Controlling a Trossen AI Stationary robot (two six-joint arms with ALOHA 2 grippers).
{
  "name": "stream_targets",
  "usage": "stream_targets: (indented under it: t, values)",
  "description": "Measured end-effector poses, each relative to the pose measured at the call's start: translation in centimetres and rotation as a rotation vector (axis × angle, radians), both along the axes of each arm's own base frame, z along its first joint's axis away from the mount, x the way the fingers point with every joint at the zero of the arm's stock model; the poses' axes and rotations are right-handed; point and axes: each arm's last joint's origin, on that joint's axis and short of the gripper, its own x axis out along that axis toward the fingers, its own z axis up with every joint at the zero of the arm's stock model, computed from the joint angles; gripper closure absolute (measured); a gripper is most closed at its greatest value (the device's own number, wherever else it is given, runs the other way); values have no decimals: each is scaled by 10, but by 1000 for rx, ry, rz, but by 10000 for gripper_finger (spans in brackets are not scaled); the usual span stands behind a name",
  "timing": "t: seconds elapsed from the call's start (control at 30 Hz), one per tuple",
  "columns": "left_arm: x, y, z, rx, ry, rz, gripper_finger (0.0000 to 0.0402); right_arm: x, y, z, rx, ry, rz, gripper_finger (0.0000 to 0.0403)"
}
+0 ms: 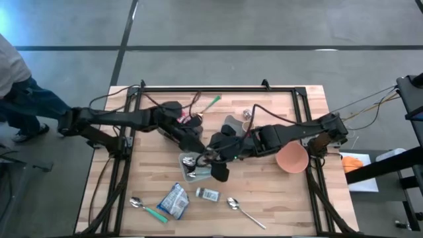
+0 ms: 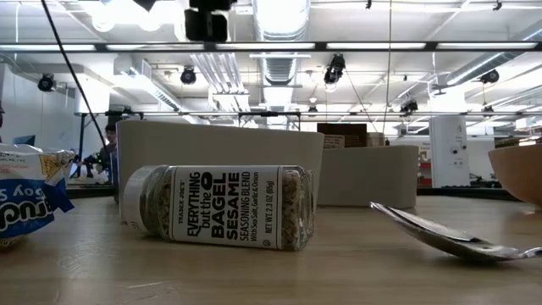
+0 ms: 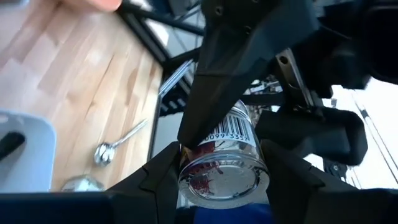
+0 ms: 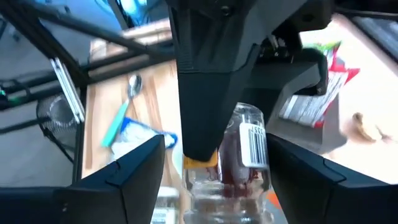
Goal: Pick & Place Food Item
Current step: Put the bottom brown seasoning bottle into the top gray bin
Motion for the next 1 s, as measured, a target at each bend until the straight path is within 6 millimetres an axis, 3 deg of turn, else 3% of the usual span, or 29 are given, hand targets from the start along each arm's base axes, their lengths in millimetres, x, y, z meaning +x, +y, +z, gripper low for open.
stream_targets:
  t: [0.57,0.73,1.0]
  values:
    - [-59,16,64,245,-358,143,224,-17,-14,90,-96,-278,-85,140]
    - [-61,16,73,239,-436,151,224,-19,-16,101,-282,-296,3,140]
    - [-63,16,83,179,-515,136,224,-13,-19,102,-509,-281,82,140]
